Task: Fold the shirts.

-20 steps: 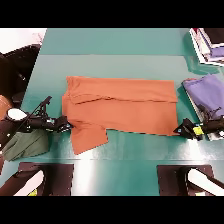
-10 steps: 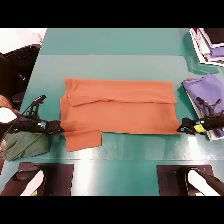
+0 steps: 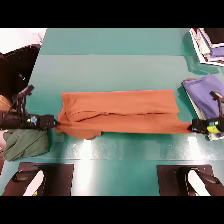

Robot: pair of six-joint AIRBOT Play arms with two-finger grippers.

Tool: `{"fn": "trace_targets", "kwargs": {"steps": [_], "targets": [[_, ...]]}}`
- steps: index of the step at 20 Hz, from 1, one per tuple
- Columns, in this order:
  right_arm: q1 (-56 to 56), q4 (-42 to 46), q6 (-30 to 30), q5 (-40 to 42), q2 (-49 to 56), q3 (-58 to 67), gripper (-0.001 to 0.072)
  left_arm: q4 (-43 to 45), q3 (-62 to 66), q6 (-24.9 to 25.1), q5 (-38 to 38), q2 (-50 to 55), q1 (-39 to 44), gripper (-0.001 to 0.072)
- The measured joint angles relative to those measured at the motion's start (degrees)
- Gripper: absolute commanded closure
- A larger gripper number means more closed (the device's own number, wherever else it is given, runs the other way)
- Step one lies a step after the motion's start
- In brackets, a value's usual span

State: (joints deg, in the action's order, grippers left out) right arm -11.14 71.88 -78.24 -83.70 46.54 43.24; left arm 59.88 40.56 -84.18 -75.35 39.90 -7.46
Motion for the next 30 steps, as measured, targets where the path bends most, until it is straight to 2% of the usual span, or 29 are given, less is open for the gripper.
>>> {"fn": "trace_targets", "kwargs": {"steps": [6, 11, 12, 13, 14, 15, 16, 18, 19, 20, 21, 22, 27, 28, 29, 30], "targets": [[4.6, -2.5, -0.2, 6.0, 16.7, 13.2, 0.0697, -1.6, 8.5, 6.6, 11.0, 17.1, 0.0, 0.0683], [8.7, -3.1, -0.3, 9.1, 30.2, 23.7, 0.0692, -6.6, 13.4, 13.6, 19.3, 31.0, 0.0, 0.068], [9.0, -3.4, -0.5, 9.4, 32.4, 25.4, 0.0589, -7.4, 14.0, 14.4, 20.5, 32.9, 0.0, 0.0489], [9.1, -4.2, -0.5, 9.6, 34.4, 27.0, 0.0427, -8.1, 14.5, 15.0, 21.9, 34.1, 0.0, 0.0271], [9.0, -5.3, -0.5, 9.9, 35.9, 28.2, 0.0383, -8.8, 14.9, 15.3, 22.8, 35.2, 0.0, 0.0244], [8.7, -7.2, -0.5, 10.1, 37.2, 29.2, 0.0378, -9.5, 15.2, 15.6, 23.3, 35.8, -0.1, 0.0244], [8.2, -8.8, -0.5, 10.3, 38.1, 29.9, 0.0334, -10.6, 15.4, 15.9, 23.6, 36.4, 0.0, 0.0244], [6.6, -10.7, 0.0, 10.4, 39.1, 30.8, 0.0324, -11.8, 16.4, 16.2, 23.3, 37.0, 0.0, 0.0245], [5.5, -11.6, 0.5, 9.9, 39.4, 31.0, 0.0324, -12.4, 17.0, 16.3, 22.4, 37.2, 0.0, 0.0293], [4.0, -12.1, 0.9, 8.8, 39.6, 31.2, 0.031, -12.7, 17.8, 16.4, 20.9, 37.3, 0.0, 0.0541], [2.6, -12.4, 1.2, 7.7, 39.7, 31.2, 0.0178, -13.0, 18.4, 16.4, 18.9, 37.4, 0.0, 0.0673], [1.0, -12.8, 1.6, 6.8, 39.8, 30.8, 0.0133, -13.4, 18.9, 16.6, 17.4, 37.5, 0.0, 0.0676], [-4.9, -14.3, 4.4, 5.6, 41.7, 24.8, 0.0145, -15.9, 20.0, 16.7, 12.6, 37.7, 0.2, 0.0684], [-5.3, -15.5, 5.2, 5.7, 42.7, 23.8, 0.0149, -16.3, 20.1, 16.7, 12.2, 37.7, 0.7, 0.0683], [-5.4, -16.8, 5.9, 5.8, 43.8, 23.1, 0.0194, -16.6, 20.1, 16.7, 11.8, 37.7, 1.6, 0.0684], [-5.1, -18.2, 6.5, 6.2, 44.9, 22.6, 0.0207, -16.9, 20.2, 16.7, 11.7, 37.7, 3.0, 0.0684]]}}
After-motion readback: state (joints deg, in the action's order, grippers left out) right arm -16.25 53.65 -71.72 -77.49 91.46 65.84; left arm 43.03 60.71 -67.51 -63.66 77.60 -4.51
